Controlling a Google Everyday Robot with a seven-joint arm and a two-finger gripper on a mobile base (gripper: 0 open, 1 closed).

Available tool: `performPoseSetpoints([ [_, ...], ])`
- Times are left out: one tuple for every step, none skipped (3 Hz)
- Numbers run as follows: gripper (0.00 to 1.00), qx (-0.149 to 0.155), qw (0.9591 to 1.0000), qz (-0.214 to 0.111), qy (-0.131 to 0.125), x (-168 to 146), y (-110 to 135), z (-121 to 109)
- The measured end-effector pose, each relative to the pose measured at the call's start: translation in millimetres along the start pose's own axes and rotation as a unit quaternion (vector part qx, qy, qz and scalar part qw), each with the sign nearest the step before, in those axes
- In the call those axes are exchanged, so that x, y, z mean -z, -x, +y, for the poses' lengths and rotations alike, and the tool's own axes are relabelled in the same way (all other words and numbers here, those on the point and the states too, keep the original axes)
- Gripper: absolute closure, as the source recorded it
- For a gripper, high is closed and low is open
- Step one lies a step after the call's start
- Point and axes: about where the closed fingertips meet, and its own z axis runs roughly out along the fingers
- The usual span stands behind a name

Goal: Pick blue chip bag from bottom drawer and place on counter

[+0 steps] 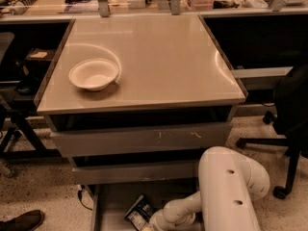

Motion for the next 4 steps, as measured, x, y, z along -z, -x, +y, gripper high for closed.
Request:
performPoseSetpoints([
  [0.20,-0.001,1.0000,0.000,0.000,-0.2,-0.3,0.0],
  [0.43,-0.001,1.0000,0.000,0.000,-0.2,-0.3,0.1],
  [0.66,-0.001,1.0000,0.000,0.000,-0.2,-0.3,0.1],
  [0.90,-0.001,1.0000,0.000,0.000,-0.2,-0.3,0.1],
])
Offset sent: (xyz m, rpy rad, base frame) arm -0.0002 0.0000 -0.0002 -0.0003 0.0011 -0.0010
